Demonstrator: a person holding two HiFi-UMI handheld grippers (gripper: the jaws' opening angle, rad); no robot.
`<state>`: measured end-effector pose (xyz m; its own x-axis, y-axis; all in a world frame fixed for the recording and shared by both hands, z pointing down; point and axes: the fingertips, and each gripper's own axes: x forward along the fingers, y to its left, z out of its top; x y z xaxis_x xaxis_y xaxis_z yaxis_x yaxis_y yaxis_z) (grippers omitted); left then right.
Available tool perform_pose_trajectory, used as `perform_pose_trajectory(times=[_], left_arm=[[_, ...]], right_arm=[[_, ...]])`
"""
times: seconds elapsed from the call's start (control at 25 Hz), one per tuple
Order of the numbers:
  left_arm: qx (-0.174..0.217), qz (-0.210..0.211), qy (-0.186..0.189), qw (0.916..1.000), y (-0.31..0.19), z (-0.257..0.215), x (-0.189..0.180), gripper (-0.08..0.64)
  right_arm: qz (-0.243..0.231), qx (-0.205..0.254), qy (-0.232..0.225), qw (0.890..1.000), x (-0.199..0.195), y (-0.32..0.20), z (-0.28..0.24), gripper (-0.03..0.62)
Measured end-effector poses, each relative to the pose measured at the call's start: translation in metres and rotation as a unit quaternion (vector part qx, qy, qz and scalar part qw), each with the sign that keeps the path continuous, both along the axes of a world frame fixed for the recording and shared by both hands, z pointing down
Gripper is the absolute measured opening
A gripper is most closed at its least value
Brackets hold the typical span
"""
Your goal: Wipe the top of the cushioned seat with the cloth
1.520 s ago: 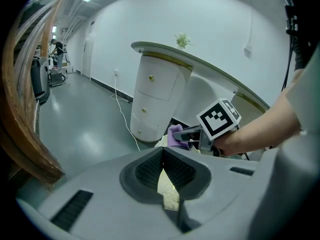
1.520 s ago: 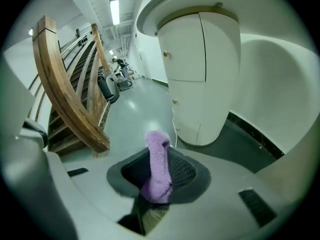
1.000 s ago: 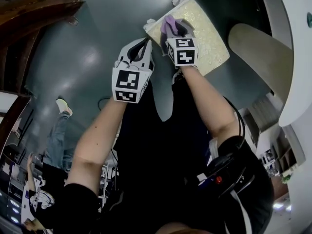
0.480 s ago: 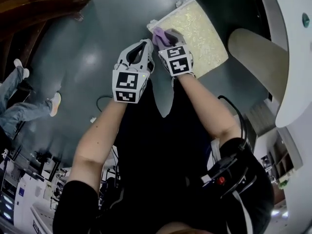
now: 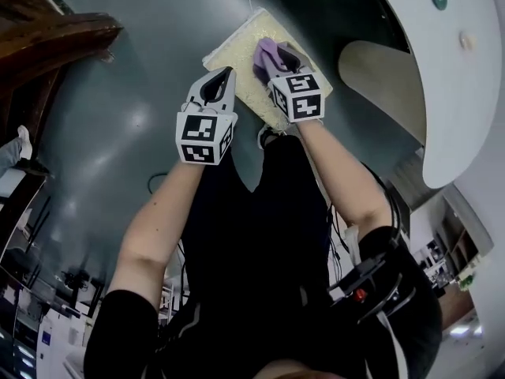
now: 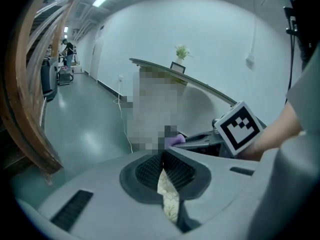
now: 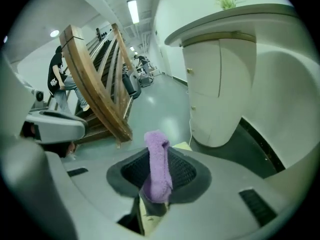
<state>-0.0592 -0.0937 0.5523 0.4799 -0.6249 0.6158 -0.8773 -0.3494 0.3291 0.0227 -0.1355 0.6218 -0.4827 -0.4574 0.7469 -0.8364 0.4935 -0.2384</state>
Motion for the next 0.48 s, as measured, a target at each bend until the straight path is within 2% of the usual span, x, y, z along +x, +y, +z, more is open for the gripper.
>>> perform_pose_trajectory(times=[0.2,0.32,0.48], left_arm=[[-0.002,0.009,0.006,0.9999,-0.012,0.011,0.037,0.003],[-0.001,0.009,0.005,0.9999,-0.019,0.026,0.048,0.003],[-0.024,-0.002,-0.001,0.9997,-0.014,0.056,0.049,0.003]], right_arm=[[0.040,0.013,0.034,0.999,0.055,-0.039,0.024,0.100],[0.057,0.012,0.036,0.998,0.065,-0.053,0.053,0.100],[0.071,0.006,0.038,0.997,0.076,-0.059,0.084,0.098]])
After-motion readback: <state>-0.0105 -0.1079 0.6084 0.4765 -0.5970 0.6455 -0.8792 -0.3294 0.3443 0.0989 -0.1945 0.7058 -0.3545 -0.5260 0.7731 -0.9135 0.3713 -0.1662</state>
